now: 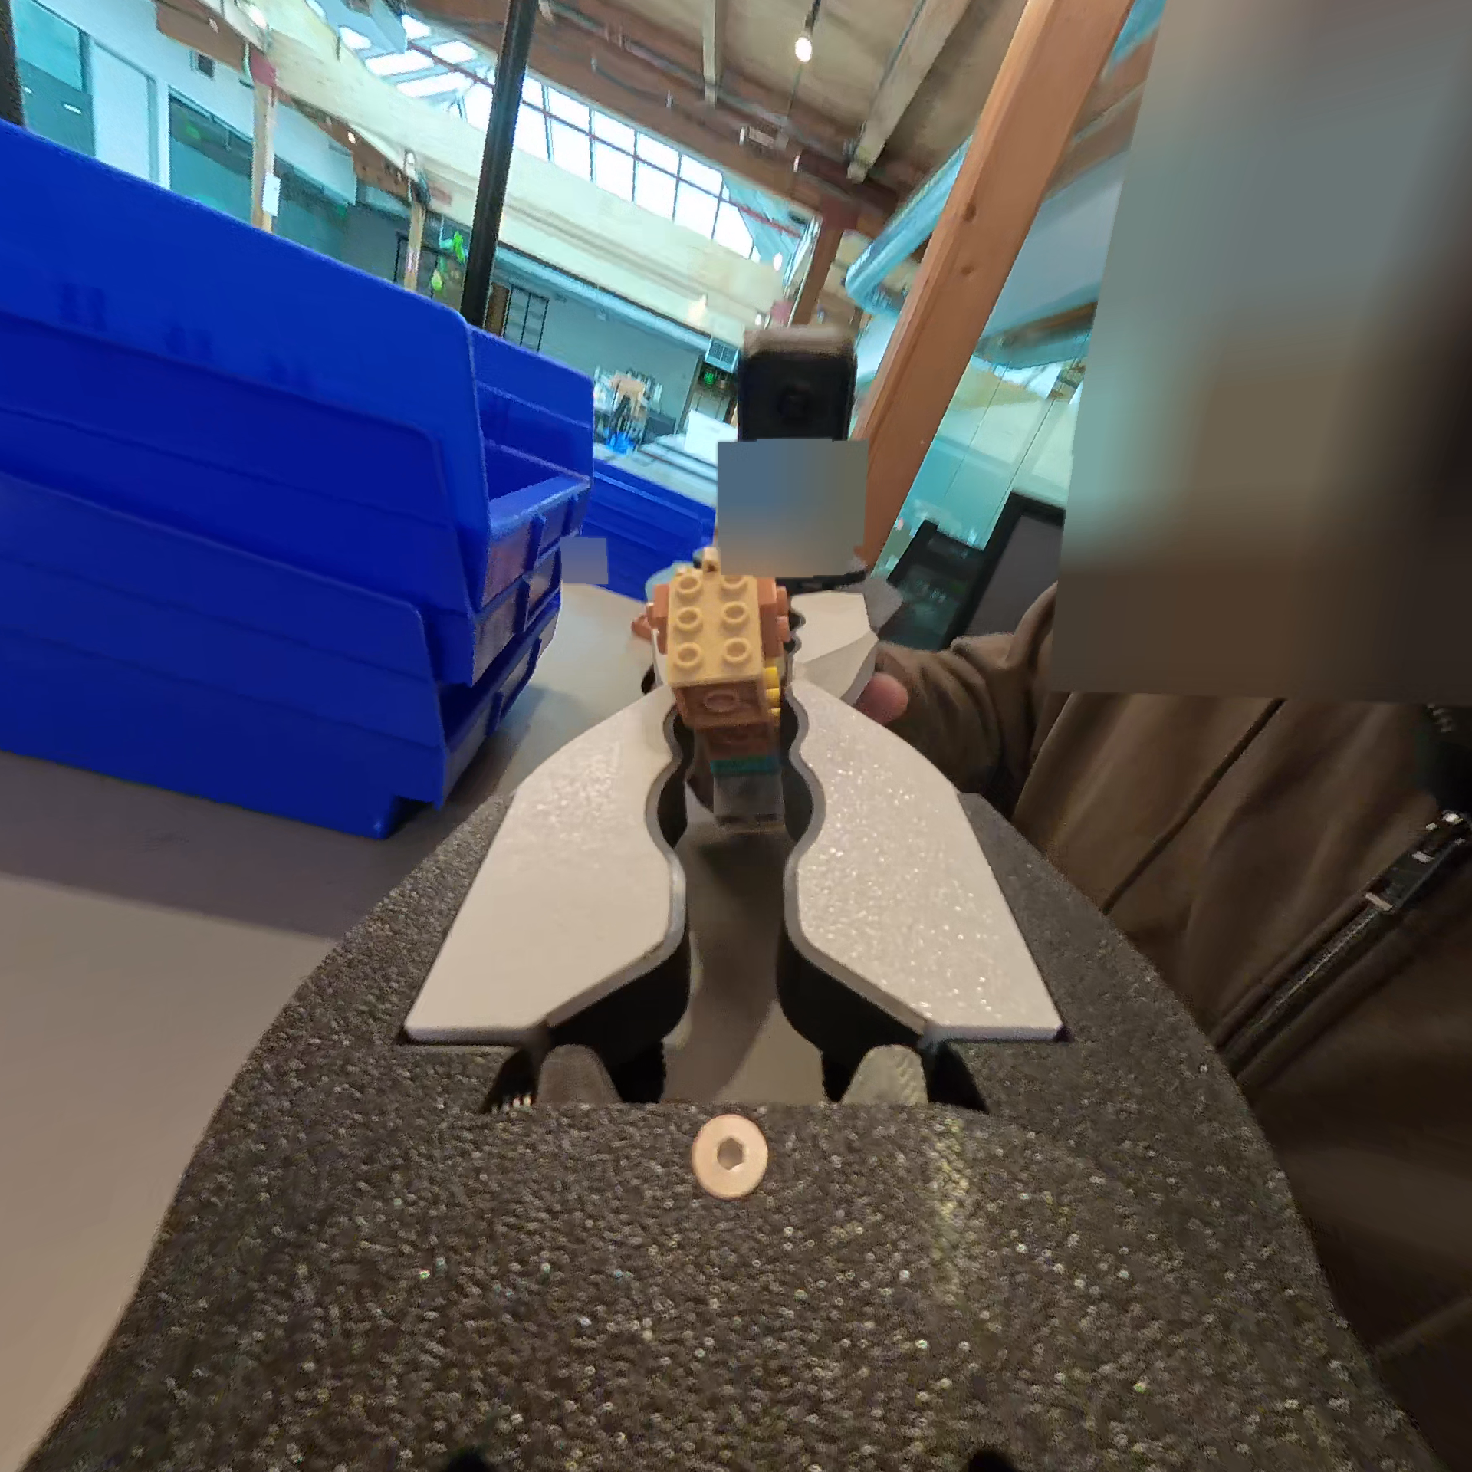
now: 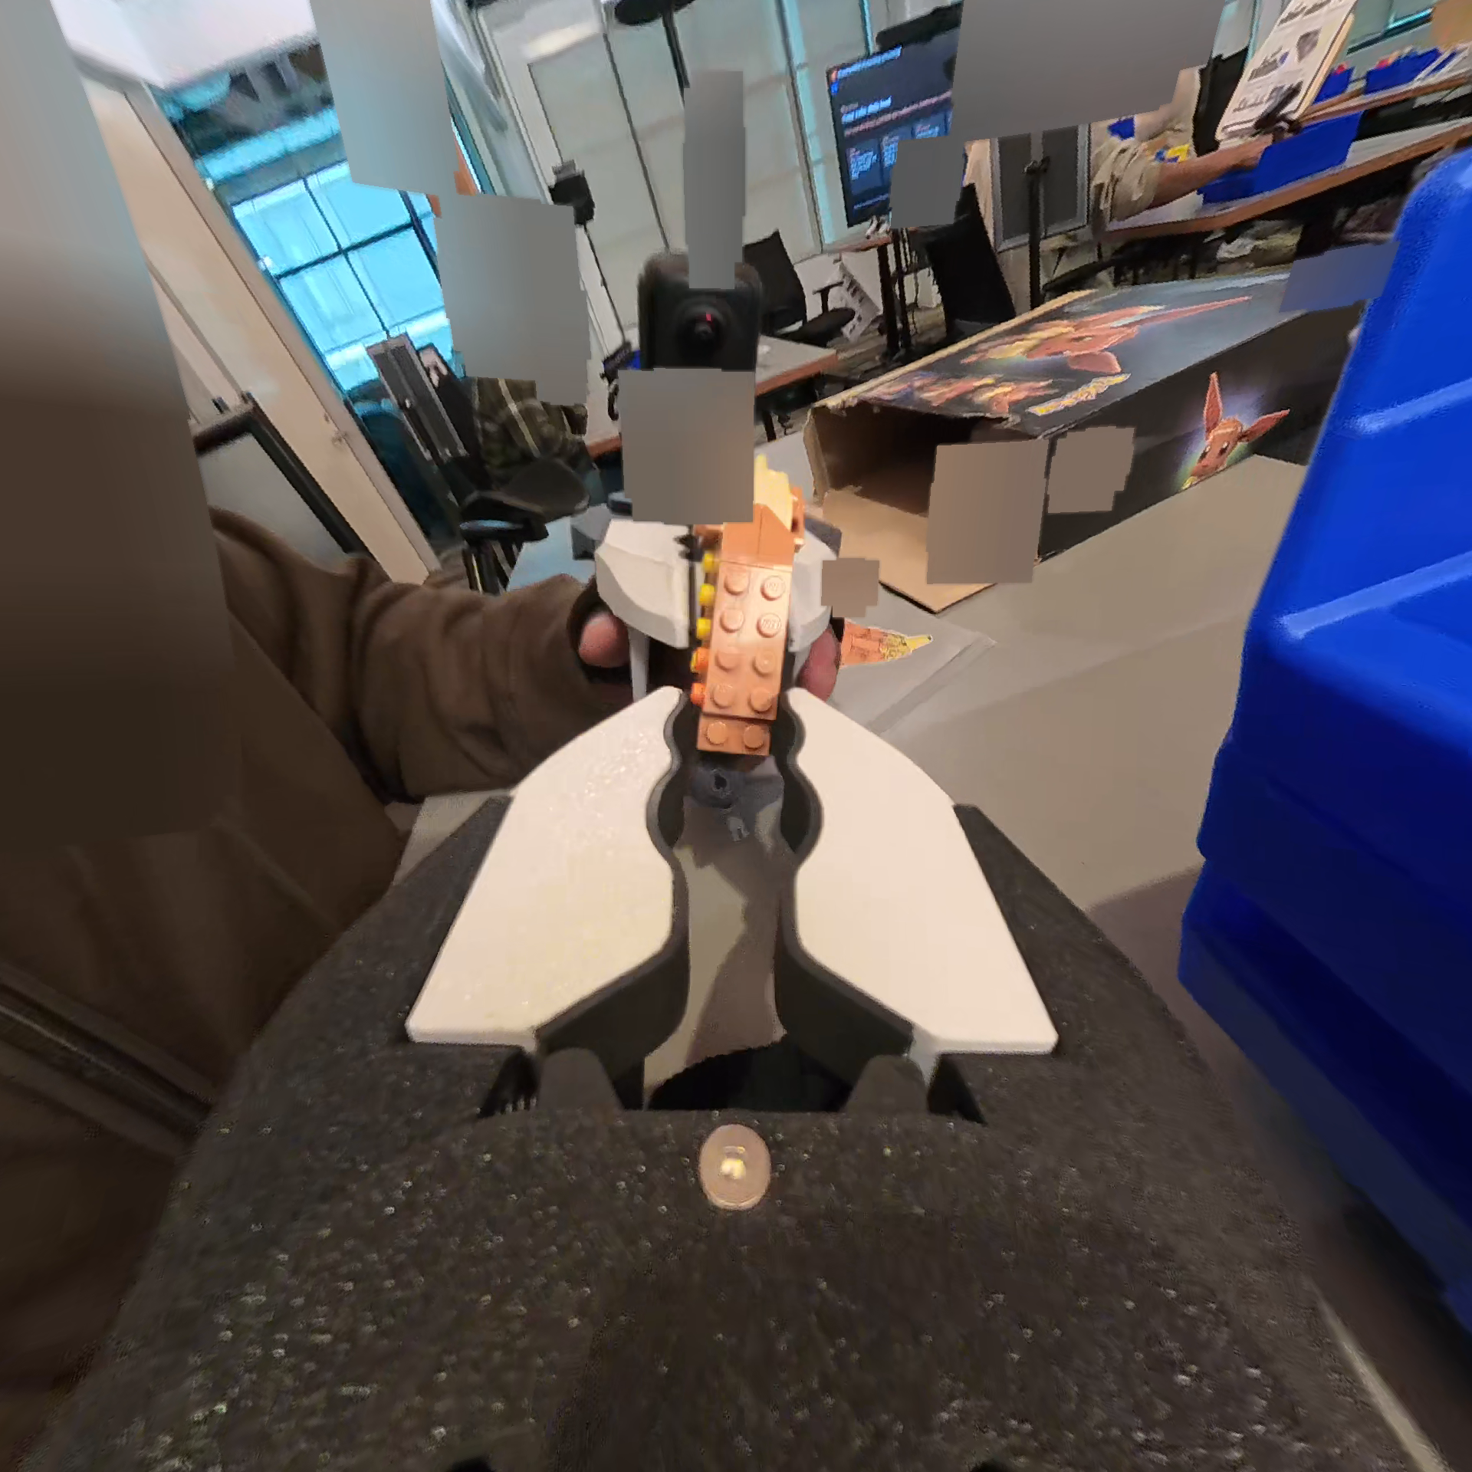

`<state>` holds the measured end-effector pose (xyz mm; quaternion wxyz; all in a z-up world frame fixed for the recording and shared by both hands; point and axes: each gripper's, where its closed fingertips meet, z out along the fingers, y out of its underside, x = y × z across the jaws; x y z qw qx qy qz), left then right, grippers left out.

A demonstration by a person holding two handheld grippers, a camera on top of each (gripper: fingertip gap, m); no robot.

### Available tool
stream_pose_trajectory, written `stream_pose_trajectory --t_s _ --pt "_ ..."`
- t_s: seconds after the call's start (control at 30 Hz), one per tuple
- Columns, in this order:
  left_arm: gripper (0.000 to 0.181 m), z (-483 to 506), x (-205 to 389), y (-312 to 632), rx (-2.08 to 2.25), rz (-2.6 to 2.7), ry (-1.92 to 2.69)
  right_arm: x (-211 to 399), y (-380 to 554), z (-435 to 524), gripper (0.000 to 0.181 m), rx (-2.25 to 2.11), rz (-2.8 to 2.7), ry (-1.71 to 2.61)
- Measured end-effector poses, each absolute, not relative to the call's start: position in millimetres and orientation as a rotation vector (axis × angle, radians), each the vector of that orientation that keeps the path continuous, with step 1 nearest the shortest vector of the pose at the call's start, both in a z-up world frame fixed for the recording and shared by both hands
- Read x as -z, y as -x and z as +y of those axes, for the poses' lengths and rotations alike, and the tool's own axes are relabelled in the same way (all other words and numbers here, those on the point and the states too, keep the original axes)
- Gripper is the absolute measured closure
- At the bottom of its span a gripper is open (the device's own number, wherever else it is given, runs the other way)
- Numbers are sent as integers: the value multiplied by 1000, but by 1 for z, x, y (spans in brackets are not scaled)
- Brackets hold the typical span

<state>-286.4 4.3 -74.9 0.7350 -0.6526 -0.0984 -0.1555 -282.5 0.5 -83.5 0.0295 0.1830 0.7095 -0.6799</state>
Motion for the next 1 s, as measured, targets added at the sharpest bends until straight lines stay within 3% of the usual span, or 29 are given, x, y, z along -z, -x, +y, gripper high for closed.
stream_pose_trajectory --t_s 0.2,0.33,1.0 --pt "161 12 90 271 210 -77 1628 83 278 4 154 2071 2252 -465" --pt "162 13 95 268 220 -63 1654 85 273 3 163 2060 2309 -405" --pt "162 9 101 251 438 -26 1673 96 255 7 165 1886 2260 -251"
